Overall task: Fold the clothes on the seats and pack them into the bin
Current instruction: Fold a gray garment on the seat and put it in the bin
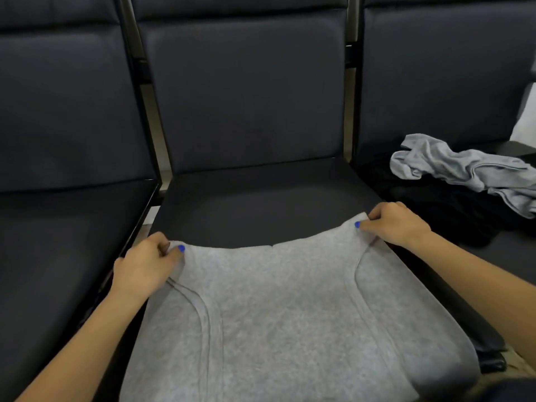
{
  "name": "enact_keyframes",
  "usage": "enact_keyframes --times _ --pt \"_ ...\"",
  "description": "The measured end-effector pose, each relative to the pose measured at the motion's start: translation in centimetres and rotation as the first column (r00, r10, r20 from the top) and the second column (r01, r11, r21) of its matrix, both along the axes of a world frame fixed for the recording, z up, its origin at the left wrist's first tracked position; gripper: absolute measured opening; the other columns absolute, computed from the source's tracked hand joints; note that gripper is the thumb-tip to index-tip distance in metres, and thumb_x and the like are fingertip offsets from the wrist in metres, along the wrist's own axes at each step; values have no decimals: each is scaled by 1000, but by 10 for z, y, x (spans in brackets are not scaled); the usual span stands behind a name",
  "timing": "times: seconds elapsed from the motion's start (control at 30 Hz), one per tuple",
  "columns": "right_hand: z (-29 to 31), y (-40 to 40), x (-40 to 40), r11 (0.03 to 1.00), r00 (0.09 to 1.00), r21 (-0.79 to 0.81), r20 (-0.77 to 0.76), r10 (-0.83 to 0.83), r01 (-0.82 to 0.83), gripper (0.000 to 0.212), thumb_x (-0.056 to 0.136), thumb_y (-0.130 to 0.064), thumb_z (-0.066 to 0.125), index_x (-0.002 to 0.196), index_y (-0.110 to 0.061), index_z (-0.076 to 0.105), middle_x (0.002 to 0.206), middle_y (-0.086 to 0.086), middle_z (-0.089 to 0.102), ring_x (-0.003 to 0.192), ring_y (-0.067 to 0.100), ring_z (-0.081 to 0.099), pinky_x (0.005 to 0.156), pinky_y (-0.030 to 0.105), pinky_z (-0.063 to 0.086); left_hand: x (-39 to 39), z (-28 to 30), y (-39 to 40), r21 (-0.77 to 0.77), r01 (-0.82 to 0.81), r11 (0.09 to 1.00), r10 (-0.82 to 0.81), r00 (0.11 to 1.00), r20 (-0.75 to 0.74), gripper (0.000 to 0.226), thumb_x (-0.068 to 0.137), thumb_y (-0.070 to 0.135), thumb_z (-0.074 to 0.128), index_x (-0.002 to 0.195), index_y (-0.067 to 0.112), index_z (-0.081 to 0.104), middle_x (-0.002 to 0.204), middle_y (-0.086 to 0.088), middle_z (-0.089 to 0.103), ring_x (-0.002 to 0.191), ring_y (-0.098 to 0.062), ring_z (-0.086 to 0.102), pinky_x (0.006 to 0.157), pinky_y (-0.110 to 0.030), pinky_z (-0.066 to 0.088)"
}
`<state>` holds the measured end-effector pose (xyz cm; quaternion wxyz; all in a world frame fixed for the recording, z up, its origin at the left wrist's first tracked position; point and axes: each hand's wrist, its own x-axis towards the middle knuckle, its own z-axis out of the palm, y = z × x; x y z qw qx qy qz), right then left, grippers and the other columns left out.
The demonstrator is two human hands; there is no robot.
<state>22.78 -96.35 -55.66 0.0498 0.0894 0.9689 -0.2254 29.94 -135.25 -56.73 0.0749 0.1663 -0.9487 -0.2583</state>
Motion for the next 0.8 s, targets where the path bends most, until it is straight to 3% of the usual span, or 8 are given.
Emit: enact_keyframes --times 0.07,0.13,0.23,0.33,0.43,0.53,0.67,0.8 --pt "1 -2 -7 997 1000 -79 -11 -8 7 22 84 -33 68 72 -17 60 100 9 63 110 23 53 83 37 46 -2 6 1 304 44 952 -29 998 -55 37 88 20 67 64 9 40 58 -5 43 59 -18 40 60 -32 32" --pt "3 -4 -13 986 999 -167 -26 -31 26 22 86 -25 66 73 -10 59 95 10 63 95 25 58 80 35 45 -2 13 1 581 41 813 2 997 -74 27 88 14 67 71 7 47 64 -8 46 62 -18 43 57 -30 34" --pt "5 -5 -21 949 990 -309 -97 -101 67 21 89 -18 60 75 -5 54 81 13 57 73 26 54 69 38 46 0 18 -4 728 -17 685 126 987 -96 18 90 15 63 76 9 52 71 -5 55 64 -17 52 58 -30 41" --pt "2 -2 -24 928 978 -359 -137 -160 101 19 89 -16 59 73 -9 53 75 12 57 63 25 53 67 38 47 -2 18 -14 754 -42 655 251 954 -166 23 91 13 61 71 14 49 74 -3 52 64 -14 49 57 -28 39" --pt "-4 1 -27 952 974 -288 -164 -157 105 19 91 -22 60 79 -8 56 84 15 62 79 33 59 80 46 52 -6 14 -16 747 -43 663 305 927 -218 24 92 11 59 71 15 48 72 -2 50 63 -13 47 57 -27 38" --pt "-7 1 -27 946 964 -306 -200 -174 107 20 92 -24 59 78 -12 54 84 14 62 82 35 60 81 48 53 -11 6 -16 730 -33 683 313 916 -251 23 90 9 60 71 14 49 71 -1 51 66 -14 48 60 -27 40" --pt "-6 2 -24 924 886 -376 -403 -230 69 13 95 -21 55 89 -9 53 79 8 58 73 25 54 68 37 45 -19 -3 -25 562 -105 821 346 873 -343 16 87 12 63 74 9 54 76 5 59 72 -12 53 72 -30 43" --pt "-7 5 -23 895 887 -443 -392 -246 53 11 94 -18 57 101 -9 54 83 11 59 80 22 54 71 32 39 -27 -12 -30 585 -129 800 333 908 -254 22 86 12 65 69 14 51 71 0 55 75 -19 52 69 -28 40"
